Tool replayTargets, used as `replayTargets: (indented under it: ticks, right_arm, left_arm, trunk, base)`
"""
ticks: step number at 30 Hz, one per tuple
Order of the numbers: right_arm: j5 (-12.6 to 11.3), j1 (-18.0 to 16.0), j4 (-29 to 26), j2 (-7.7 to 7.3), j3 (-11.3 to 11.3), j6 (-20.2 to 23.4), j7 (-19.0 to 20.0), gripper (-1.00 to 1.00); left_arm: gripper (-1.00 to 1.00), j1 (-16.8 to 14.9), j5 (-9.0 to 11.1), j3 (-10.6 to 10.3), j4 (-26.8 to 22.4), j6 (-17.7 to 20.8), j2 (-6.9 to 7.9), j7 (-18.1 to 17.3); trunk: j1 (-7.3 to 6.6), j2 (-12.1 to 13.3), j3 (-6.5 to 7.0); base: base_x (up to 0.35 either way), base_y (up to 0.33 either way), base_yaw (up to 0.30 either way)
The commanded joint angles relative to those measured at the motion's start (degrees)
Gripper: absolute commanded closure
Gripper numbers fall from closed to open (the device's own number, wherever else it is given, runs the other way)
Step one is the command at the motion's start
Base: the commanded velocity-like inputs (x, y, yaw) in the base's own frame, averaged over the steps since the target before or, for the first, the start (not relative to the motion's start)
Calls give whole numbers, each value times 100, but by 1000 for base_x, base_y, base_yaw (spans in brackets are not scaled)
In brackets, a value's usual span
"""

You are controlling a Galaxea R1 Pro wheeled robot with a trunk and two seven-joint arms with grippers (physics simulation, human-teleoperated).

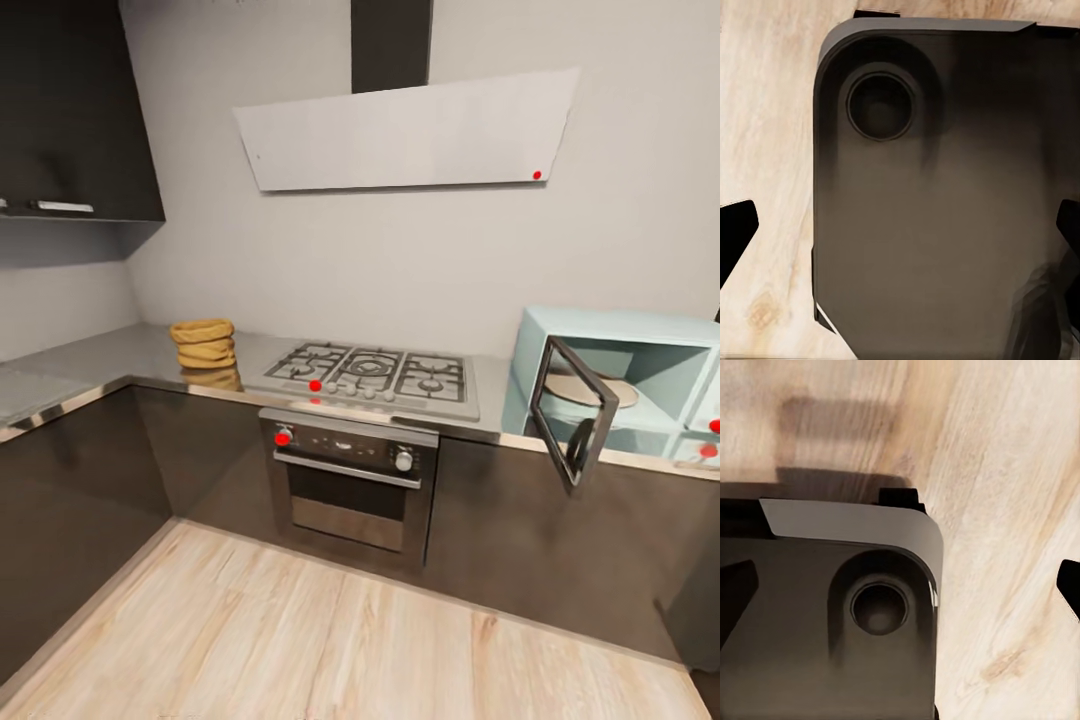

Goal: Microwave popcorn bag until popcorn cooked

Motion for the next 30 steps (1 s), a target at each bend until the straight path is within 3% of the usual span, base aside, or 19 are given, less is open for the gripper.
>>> replayTargets:
  ticks: [1, 30]
  right_arm:
    - [54, -7, 18, -4, -50, -36, 11, -100]
    - [48, -7, 21, -4, -50, -45, 9, -100]
  left_arm:
    - [-100, -1, 39, 6, -1, -7, -1, -2]
    - [-100, 1, 39, 6, -1, -7, -10, 0]
  trunk:
    - [0, -3, -5]
    - [0, -3, -5]
  base:
    - [0, 0, 268]
    - [0, 0, 268]
